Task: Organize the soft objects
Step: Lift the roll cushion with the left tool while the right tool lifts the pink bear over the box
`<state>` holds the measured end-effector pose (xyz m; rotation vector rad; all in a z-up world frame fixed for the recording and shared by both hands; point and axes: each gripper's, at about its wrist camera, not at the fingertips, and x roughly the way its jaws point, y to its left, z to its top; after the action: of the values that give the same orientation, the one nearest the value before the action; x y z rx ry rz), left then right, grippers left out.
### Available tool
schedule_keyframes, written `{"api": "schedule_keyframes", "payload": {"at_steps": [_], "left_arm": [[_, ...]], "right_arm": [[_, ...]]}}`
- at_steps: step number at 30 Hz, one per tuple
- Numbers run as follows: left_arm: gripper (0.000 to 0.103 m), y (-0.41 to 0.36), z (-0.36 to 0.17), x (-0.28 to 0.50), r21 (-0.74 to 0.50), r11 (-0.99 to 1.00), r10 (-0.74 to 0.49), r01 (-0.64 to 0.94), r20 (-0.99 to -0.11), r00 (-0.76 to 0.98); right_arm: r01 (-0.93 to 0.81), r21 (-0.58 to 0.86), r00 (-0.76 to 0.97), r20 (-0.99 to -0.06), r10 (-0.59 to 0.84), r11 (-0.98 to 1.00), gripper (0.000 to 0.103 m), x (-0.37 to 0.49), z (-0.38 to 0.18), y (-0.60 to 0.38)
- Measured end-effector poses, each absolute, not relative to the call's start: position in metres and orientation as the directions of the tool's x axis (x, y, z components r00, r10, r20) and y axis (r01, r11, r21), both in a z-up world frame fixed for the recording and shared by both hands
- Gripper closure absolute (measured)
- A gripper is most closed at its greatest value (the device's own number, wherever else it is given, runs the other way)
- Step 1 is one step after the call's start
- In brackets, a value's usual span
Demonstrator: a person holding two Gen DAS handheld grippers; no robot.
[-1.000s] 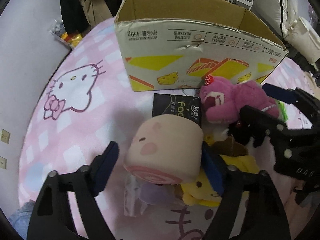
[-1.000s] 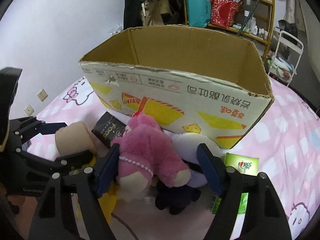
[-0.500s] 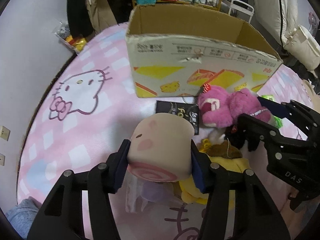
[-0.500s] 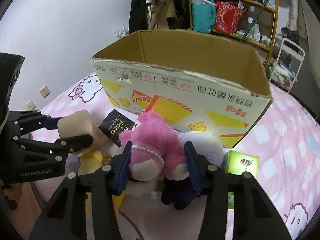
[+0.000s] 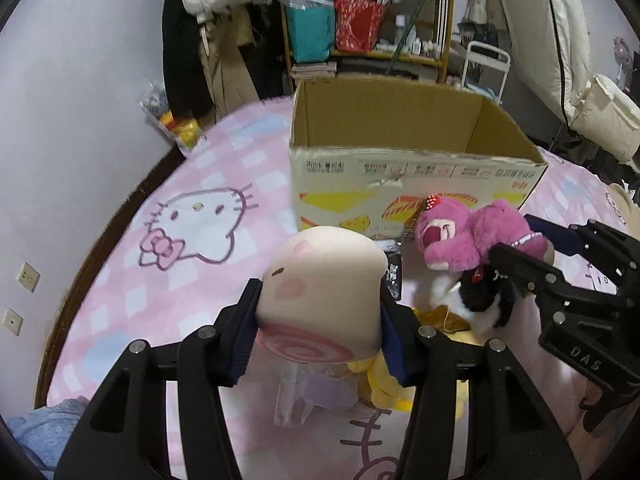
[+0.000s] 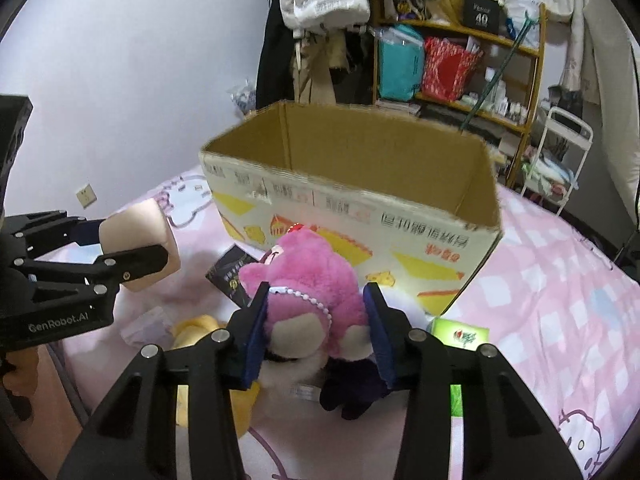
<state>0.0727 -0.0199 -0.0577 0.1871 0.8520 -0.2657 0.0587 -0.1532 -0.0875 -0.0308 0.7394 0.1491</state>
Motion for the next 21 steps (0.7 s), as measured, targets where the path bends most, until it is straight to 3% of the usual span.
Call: {"api": "schedule_keyframes", "payload": {"at_steps": [8, 15, 21], "left_arm": [[0.050, -0.011, -0.033, 0.052, 0.056, 0.954, -0.184, 0.296, -0.670, 0.719], [0.050, -0.002, -0.009, 0.029, 0.081, 0.957, -0.194, 0.279, -0.537, 0.821], [0.050, -0.001, 0.002, 0.021, 0.090, 0.959, -0.191, 0.267, -0.490, 0.851]], "right_arm": [[-0.104, -0.032, 0.810, -0.583, 0.066, 0.994, 0.055, 0.034, -0.060, -0.151], [-0.066, -0.036, 0.872, -0.488, 0.040, 0.997, 0.055, 0.009, -0.035, -0.157], [-0.052, -0.007, 0.875, -0.481, 0.042, 0.999, 0.055, 0.009, -0.030, -0.165]]}}
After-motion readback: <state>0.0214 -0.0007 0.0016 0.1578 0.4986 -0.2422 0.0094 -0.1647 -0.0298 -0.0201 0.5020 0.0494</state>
